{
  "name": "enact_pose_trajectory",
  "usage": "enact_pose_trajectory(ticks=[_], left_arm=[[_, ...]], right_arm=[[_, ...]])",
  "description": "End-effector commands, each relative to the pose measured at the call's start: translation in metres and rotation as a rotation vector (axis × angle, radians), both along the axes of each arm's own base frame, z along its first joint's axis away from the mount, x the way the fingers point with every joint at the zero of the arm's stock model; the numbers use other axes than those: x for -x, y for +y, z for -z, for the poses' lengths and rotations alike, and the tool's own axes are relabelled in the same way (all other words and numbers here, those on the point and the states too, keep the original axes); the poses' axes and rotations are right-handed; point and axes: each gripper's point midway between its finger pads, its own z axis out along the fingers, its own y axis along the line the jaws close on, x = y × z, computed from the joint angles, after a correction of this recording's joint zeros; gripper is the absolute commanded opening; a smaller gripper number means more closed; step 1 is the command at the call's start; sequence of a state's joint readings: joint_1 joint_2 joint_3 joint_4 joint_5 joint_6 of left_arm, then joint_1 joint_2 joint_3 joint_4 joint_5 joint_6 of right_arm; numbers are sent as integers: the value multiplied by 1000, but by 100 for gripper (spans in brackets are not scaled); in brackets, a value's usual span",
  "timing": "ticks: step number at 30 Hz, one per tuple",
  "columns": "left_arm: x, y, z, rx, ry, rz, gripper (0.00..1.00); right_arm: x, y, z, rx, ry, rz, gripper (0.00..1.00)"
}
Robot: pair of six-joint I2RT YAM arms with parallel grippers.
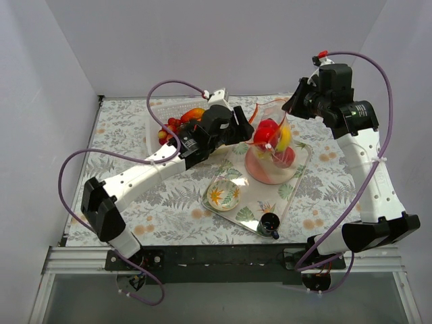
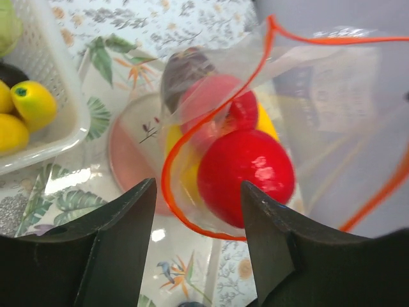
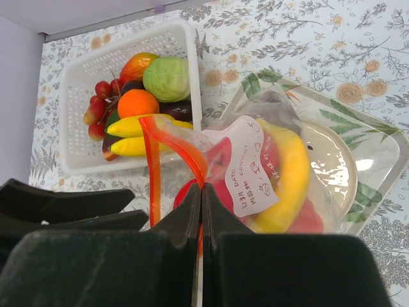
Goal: Place the food in the zip-top bag and seal the zipper
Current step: Adjust the zipper on the food storage bag.
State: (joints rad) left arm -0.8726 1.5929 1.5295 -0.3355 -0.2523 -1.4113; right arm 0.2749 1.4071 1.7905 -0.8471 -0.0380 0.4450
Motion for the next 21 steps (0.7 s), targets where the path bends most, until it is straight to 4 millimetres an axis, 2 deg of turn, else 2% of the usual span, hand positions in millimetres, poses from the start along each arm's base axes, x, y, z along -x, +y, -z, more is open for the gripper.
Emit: enact_pose_trajectory(ticks=[1,4,5,9,11,13,16,17,18,19,20,21], left_arm=[[-9,5,27,-60,37,-61,53],[-16,0,23,-47,27,-64,51],[-20,-3,32,-60,41,-68,50],[-25,-5,37,-71,53,-78,43],[-27,-5,38,-65,55,-91,36],[-28,-7,36,-63,52,-89,21],[-31,-17,15,-42,23,-55,0],[-32,-22,-4,-16,2,-41,0],[-31,-34,-6,-13,2,2,0],[-30,-42,-12,-6,-2,26,0],[-23,-53,-34,20,-21,54,0],[-22,-61,-32,13,-18,74,0]], right_arm=[[3,1,-32,-35,-92,-10,1],[5,2,-30,-38,-90,-11,1],[6,0,-32,-37,-96,-8,1],[8,-1,-35,-31,-100,-6,1],[9,-1,-35,-34,-101,-8,1],[9,-1,-34,-28,-100,-9,1],[8,-6,-23,1,-87,8,1],[6,-9,-19,12,-84,20,1],[6,-8,-6,23,-57,16,1],[4,-8,-3,22,-61,16,1],[4,-5,0,16,-55,3,1],[4,-2,10,12,-33,-4,1]])
